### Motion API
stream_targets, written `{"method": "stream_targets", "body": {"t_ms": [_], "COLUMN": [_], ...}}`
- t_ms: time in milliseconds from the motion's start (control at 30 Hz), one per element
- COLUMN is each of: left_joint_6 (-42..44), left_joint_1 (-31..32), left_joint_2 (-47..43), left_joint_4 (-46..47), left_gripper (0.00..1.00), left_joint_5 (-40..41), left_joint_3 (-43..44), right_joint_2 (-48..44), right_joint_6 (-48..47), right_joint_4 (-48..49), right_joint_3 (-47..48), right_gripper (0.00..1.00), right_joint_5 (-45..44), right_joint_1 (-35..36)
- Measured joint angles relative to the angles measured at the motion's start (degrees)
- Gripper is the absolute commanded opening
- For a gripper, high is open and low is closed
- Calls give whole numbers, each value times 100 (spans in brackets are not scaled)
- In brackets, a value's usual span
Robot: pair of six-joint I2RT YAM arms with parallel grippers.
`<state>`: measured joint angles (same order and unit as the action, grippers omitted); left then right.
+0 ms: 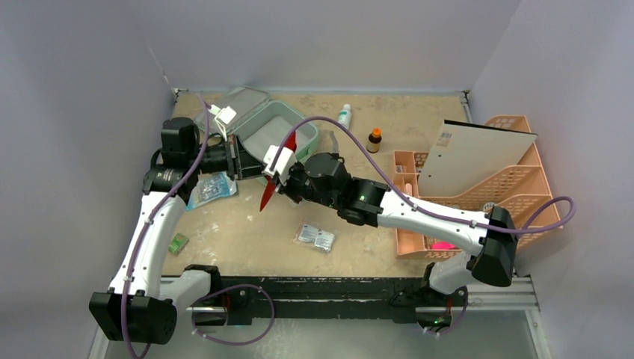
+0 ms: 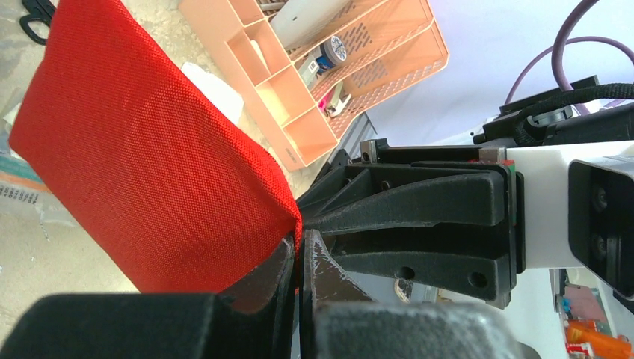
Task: Organize the medicine kit
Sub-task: Zip the medicine pouch.
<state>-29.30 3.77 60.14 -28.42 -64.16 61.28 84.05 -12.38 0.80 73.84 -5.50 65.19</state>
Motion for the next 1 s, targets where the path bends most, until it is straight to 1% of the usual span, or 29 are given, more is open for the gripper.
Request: {"method": "stream_targets", "body": {"t_ms": [33,67,433,700,1000], "left_joint_6": [2,9,557,892,986], "left_joint_1": [0,0,0,2,2], "left_joint_2": [0,0,-61,-118,-111], "left_joint_4": [-2,-7,-251,-361,-492], "left_gripper": [0,0,0,0,0], "left_joint_5": [0,2,50,133,179], "left_joint_3": [2,2,13,111,120], "right_joint_2": [-2,-4,-22,-22,-11], "right_joint_6": [-17,-15,-20,256,398], "right_joint_4": [20,55,278,378,380], "right_joint_3": [-13,-33,-219,-219,-219], "right_gripper": [1,0,0,0,0], "right_joint_5": [-11,-37,-116,269,487], "right_joint_1": [0,0,-52,-385,-774]}}
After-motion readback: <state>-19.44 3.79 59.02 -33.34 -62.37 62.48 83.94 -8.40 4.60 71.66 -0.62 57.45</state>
